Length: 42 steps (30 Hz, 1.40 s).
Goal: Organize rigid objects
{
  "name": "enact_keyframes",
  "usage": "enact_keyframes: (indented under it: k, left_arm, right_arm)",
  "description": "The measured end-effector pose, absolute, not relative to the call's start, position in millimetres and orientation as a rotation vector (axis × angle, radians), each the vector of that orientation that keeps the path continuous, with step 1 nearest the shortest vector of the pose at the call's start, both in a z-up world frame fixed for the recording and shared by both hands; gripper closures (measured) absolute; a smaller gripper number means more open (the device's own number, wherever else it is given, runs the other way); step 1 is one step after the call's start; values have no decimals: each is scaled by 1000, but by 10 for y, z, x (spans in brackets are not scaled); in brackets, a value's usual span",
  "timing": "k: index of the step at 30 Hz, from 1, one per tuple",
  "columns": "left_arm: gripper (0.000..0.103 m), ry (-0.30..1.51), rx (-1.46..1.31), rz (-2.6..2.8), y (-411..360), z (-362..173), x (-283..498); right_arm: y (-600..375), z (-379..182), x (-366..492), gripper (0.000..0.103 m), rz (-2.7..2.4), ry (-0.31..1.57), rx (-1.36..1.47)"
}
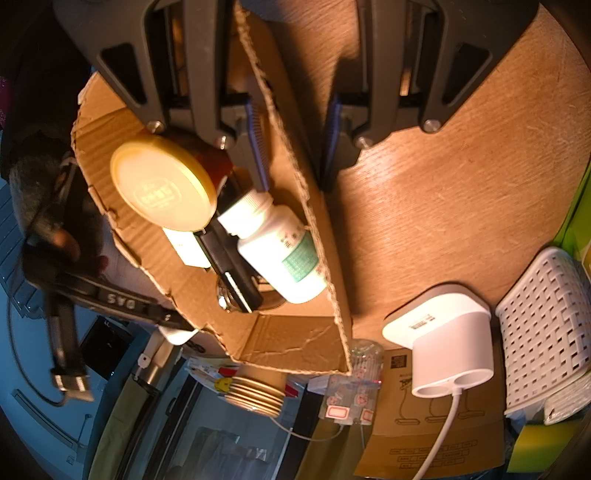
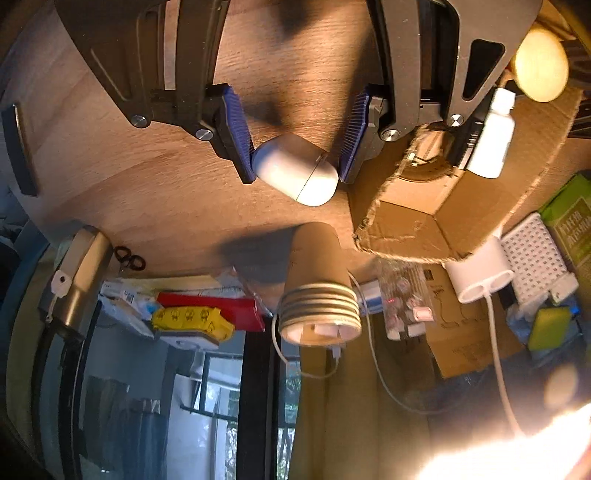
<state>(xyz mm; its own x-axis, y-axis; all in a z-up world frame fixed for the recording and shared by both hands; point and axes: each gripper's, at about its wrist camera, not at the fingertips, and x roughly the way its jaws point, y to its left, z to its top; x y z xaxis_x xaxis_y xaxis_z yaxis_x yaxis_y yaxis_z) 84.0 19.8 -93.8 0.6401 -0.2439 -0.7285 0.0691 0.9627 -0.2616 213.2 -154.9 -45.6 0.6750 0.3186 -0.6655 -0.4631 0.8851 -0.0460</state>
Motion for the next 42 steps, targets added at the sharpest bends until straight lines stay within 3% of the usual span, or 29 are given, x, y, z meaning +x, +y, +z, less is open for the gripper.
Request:
enact_keyframes:
  k: [4,6,9,17,19,21,32,42]
  left_arm:
    - [73,859,-218,-180,198,-938,840]
    - [73,859,-218,-180,199,-938,841]
    - [73,859,-218,-180,199,-938,840]
    - [73,859,-218,-180,194,-944,838]
    - [73,859,-218,-180,194,-944,838]
    - [73,859,-218,-180,194,-944,838]
    - [73,860,-228,-163,218,-948,830]
    - [73,868,-229,-172,221,-953,849]
  right_arm:
    - [-1550,-320,1980,60,460,668,-213]
    - [-1551,-248,1911,74,464,643,-210]
    - [-1540,-173,1854,81,467,616,-223]
    - [-1571,-432,2020,81,466,704,-220]
    - [-1585,-538,2091,77,482,745,-201]
    - [-1604,-643,2152,57,502,787,-179]
    - [-1611,-952,2304,48,683,929,-47]
    - [-1639,-922,2291,42,609,888,-111]
